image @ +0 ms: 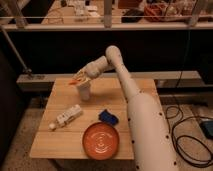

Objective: Place the pepper in the ceramic cup

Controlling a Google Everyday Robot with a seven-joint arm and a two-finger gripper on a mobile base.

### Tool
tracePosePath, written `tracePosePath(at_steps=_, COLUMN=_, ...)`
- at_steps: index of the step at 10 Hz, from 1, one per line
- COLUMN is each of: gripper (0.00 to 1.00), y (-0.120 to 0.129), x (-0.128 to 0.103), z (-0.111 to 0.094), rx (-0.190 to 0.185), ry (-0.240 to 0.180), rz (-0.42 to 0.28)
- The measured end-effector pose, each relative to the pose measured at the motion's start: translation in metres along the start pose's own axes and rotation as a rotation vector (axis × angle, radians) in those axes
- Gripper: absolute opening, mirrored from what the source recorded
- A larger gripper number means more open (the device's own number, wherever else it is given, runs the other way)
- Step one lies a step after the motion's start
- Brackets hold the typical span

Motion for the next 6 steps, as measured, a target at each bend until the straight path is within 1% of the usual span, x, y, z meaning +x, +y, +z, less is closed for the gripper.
tracePosePath(at_steps=1, gripper=0.01, y=0.0009, x=0.0003, z=0.0008, rx=0.001, ry=-0.001, rz=0.0)
tracePosePath(at_steps=2, gripper=0.0, y=0.002, x=0.0018, z=0.0014, rx=0.006, ry=-0.003, rz=0.002)
tracePosePath(at_steps=4, gripper=0.01, y=0.0022, x=0.0037, z=0.0026, rx=0.022, ry=-0.003, rz=0.003)
tracePosePath(at_steps=5, gripper=0.07, y=0.002, x=0.0053, z=0.0023, rx=0.041, ry=-0.001, rz=0.003)
tracePosePath(at_steps=6, gripper=0.18, y=0.0006, x=0.007, z=0.0005, rx=0.061, ry=0.005, rz=0.004)
